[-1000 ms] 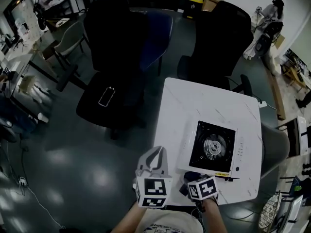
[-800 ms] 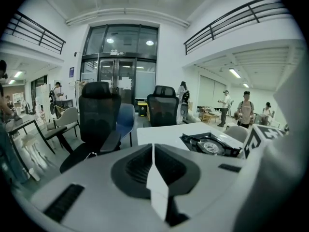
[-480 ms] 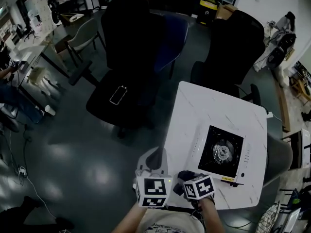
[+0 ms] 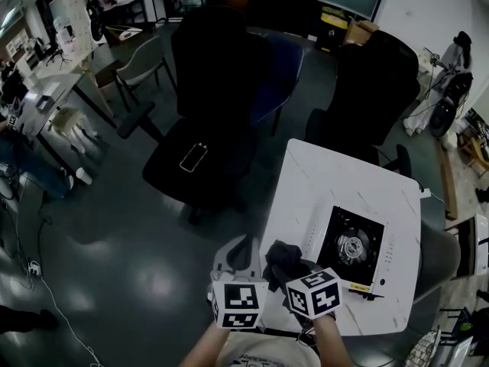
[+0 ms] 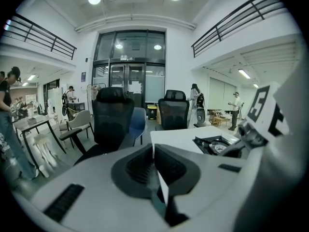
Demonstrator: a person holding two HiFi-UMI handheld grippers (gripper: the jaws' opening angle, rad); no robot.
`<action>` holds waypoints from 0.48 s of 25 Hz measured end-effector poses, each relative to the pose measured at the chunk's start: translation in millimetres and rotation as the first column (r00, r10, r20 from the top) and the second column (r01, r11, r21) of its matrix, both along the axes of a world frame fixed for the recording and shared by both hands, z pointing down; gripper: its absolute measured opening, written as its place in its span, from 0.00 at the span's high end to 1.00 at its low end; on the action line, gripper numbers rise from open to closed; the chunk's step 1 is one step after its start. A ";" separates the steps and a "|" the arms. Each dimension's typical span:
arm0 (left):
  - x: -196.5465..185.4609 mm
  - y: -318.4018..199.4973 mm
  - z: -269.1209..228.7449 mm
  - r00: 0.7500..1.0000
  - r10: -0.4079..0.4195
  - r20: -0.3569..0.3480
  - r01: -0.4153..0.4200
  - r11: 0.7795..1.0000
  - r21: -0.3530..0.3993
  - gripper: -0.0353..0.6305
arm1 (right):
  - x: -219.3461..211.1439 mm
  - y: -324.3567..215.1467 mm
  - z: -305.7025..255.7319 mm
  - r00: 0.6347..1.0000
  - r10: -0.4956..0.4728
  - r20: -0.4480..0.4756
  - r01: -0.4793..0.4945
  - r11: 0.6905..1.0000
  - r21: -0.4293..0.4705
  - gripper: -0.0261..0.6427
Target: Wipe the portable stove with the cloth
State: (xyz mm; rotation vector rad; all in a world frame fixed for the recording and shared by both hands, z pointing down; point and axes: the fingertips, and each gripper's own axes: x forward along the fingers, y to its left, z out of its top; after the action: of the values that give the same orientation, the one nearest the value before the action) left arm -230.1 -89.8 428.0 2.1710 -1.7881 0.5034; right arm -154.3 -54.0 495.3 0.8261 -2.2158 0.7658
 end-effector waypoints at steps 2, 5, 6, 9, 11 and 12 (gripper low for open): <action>-0.4 0.5 -4.2 1.000 0.002 0.001 -0.002 1.000 0.010 0.91 | -0.4 -7.8 -16.3 0.999 0.030 0.015 -0.030 0.998 0.048 0.85; 2.8 0.4 -9.3 1.000 0.010 0.000 -0.010 1.000 0.025 0.91 | 5.2 -17.4 -35.3 0.996 0.086 0.030 -0.089 0.989 0.116 0.85; 4.6 1.2 -9.6 1.000 0.012 -0.003 -0.012 1.000 0.027 0.91 | 7.7 -19.8 -40.7 0.994 0.106 0.039 -0.111 0.984 0.137 0.85; 10.0 3.6 -11.1 1.000 0.023 -0.006 -0.023 0.999 0.037 0.91 | 14.8 -23.2 -51.5 0.986 0.153 0.063 -0.163 0.969 0.187 0.85; 13.2 3.8 -13.5 0.999 0.034 -0.005 -0.034 0.998 0.046 0.91 | 18.6 -23.8 -55.6 0.982 0.176 0.073 -0.188 0.959 0.211 0.85; 14.7 3.7 -14.5 0.999 0.039 -0.005 -0.039 0.998 0.050 0.91 | 20.7 -23.9 -57.4 0.979 0.187 0.076 -0.200 0.954 0.222 0.85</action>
State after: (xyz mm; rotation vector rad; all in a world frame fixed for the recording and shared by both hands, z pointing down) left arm -215.4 -86.1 413.5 2.2421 -1.7767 0.4652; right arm -133.6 -77.9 437.9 1.1626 -2.3252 0.6356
